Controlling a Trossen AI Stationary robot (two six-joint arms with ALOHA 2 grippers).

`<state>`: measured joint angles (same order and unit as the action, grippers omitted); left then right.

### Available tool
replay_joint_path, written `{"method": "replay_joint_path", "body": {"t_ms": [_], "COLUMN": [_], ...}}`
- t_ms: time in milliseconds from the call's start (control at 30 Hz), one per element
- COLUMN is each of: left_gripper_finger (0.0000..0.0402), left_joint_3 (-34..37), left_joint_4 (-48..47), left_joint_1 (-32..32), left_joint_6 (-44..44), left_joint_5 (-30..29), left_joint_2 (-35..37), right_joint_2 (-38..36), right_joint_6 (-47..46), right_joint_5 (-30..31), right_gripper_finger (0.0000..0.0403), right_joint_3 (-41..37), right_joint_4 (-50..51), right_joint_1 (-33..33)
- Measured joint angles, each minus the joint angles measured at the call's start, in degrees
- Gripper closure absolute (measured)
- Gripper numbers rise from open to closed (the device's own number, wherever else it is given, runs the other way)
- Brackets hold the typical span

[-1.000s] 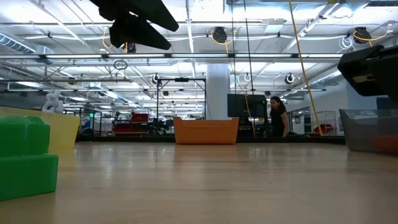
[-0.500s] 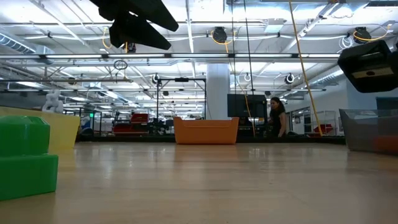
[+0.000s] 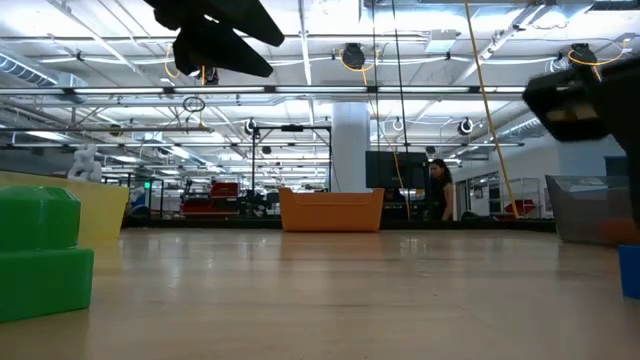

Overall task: Sort & place blocks by color
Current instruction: Put the blue game piece into the orange bin

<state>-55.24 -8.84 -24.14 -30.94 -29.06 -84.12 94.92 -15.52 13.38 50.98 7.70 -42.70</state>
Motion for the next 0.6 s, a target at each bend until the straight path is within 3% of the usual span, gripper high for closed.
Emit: {"method": "replay_joint_path", "body": {"t_ms": [167, 333, 433, 600], "left_gripper_finger": [0.0167, 0.0167, 0.0167, 0.0167], "left_joint_3": [0.00, 0.00, 0.00, 0.00], "left_joint_4": [-0.02, 0.00, 0.02, 0.00], "left_joint_1": [0.00, 0.00, -0.26, -0.68], "left_joint_6": [0.17, -0.56, -1.36, -2.25], "left_joint_5": [0.00, 0.00, 0.00, 0.00], "left_joint_2": [0.00, 0.00, 0.00, 0.00], "right_joint_2": [-5.19, -4.72, -2.49, -0.75], "right_joint_6": [3.48, 12.15, 15.76, 23.30], "right_joint_5": [-0.01, -0.80, -2.60, -4.96], "right_gripper_finger": [0.0205, 0.0130, 0.0110, 0.0109], "right_joint_3": [0.00, 0.04, 0.02, -0.02], "right_joint_4": [-5.21, -10.18, -8.93, -10.53], "right_joint_1": [-0.40, -1.38, -1.00, -0.47]}}
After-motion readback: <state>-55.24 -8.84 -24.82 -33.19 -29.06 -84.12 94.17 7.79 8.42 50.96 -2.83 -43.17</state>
